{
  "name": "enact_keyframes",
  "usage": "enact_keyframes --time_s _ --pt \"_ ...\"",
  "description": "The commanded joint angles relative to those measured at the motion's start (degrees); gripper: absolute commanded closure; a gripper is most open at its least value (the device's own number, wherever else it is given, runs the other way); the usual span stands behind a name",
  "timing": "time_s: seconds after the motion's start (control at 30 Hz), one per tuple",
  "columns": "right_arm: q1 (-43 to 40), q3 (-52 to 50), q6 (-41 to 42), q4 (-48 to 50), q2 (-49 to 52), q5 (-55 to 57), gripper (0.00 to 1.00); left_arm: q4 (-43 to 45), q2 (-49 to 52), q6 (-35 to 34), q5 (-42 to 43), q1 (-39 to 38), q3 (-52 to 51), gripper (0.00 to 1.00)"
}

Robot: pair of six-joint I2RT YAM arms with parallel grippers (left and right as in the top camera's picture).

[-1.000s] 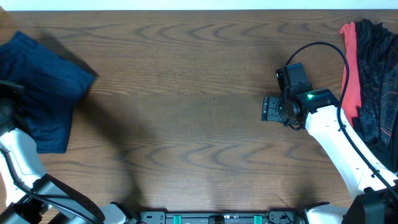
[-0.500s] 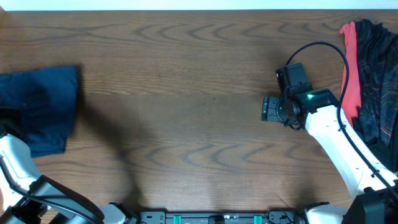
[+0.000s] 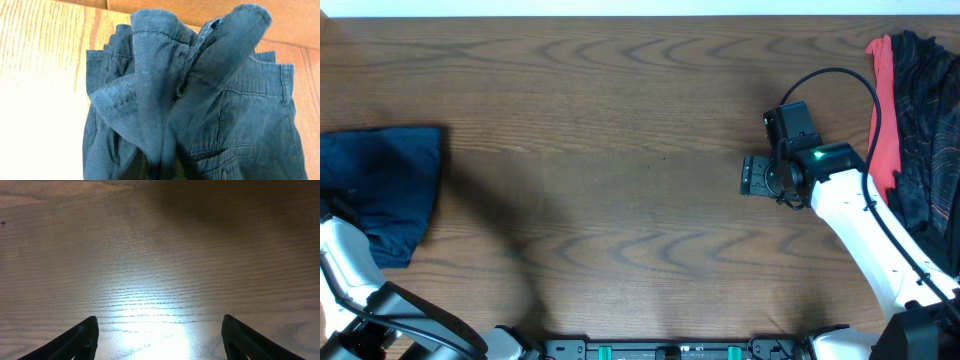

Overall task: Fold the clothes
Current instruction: 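Lower the shorts with the left gripper onto the folded garment at left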

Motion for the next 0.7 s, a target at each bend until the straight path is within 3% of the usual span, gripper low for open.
enact_keyframes --time_s 0.0,0.1,0.3,0.4,0.5,0.67 --pt "-0.3 0.0 -0.8 0.0 0.4 0.6 0.23 1.6 -0.5 0.1 0.4 0.5 -0.4 0.94" --pt "-0.3 0.0 -0.8 0.2 0.4 0.6 0.23 6.8 -0.5 4.4 9.1 0.5 -0.4 0.94" --pt "-0.3 0.0 -1.0 0.1 0.3 0.6 0.23 14.2 -0.5 9.0 11.9 0.5 0.8 0.94" --pt "-0.3 0.0 -1.6 0.1 0.3 0.6 0.22 21.0 -0.7 15.1 21.7 0.8 2.4 0.94" --pt "-0.3 0.0 -2.2 -0.2 0.3 0.6 0.22 19.3 -0.9 10.2 15.3 2.7 3.4 0.94" --pt "-0.3 0.0 -2.7 -1.8 0.4 0.6 0.22 8.0 1.7 4.0 0.6 6.8 2.7 0.94"
